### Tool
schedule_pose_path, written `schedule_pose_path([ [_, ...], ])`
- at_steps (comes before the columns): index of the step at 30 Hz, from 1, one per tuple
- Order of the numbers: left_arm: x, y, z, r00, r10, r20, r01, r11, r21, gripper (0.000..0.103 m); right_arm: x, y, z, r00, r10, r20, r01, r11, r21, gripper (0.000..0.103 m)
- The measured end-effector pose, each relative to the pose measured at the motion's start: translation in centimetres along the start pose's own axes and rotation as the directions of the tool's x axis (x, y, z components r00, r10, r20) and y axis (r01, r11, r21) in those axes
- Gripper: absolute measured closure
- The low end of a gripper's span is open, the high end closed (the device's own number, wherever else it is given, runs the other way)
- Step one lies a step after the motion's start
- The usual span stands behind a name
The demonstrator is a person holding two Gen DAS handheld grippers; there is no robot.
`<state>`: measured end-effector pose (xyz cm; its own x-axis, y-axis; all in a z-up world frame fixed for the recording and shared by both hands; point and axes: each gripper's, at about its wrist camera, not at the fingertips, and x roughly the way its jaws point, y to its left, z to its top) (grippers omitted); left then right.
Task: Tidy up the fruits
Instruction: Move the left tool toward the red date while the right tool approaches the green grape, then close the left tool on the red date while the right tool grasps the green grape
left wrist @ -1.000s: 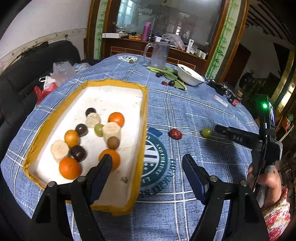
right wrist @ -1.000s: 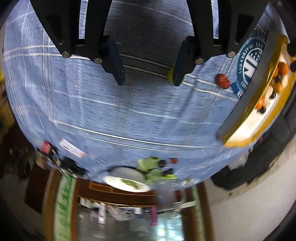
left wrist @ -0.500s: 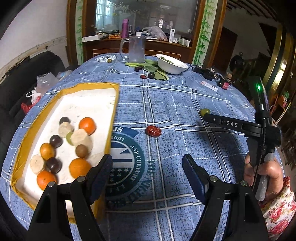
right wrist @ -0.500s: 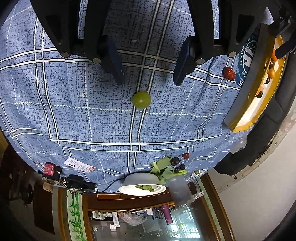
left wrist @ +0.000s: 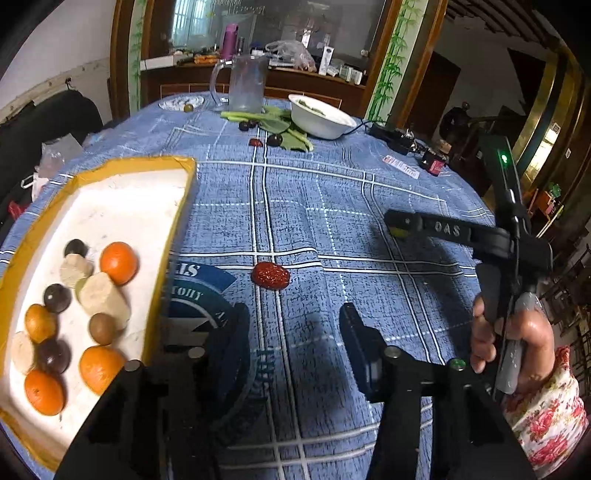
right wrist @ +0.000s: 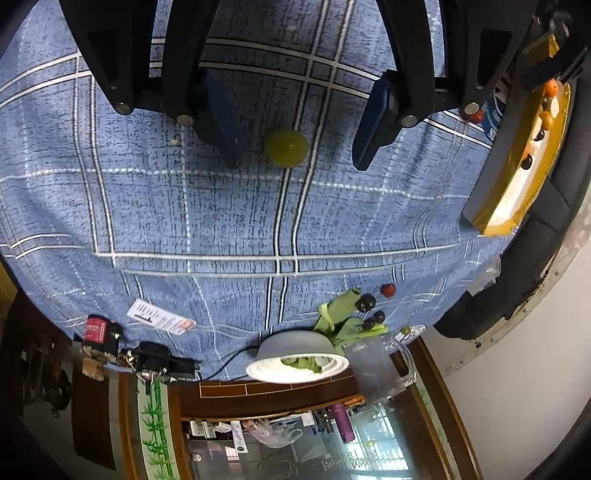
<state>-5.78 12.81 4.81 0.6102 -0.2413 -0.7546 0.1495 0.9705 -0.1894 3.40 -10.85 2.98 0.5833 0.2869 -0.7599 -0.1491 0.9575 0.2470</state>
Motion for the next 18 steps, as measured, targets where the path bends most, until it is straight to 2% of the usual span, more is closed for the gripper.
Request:
schedule_pose_path([
  [4,1.6,-0.5,0.7,1.0,0.014,-0.003,-0.014,1.0,0.016,0.056,0.0,-0.1,-0.4,0.999,-0.039,0.005,0.039,0.998,-0.047,0.038],
  [12,4.3,0.4,2.1,0.998,0.055,-0.009,-0.055,0.998,0.015,0.056,0.3,-0.6,-0.6,0.999,-0.037,-0.011,0.036,0.998,-0.044,0.038],
  [17,5.6,0.3,1.8,0.999,0.027,-0.033,-0.026,0.999,0.034,0.056,-0.2,-0.9,-0.5,0.999,-0.035,0.007,0.036,0.999,-0.036,0.038],
  [18,5.6,0.4,1.8,0.999,0.021,-0.027,-0.02,0.999,0.029,0.058,-0.2,-0.9,-0.5,0.999,-0.04,0.007,0.04,0.999,-0.037,0.038],
])
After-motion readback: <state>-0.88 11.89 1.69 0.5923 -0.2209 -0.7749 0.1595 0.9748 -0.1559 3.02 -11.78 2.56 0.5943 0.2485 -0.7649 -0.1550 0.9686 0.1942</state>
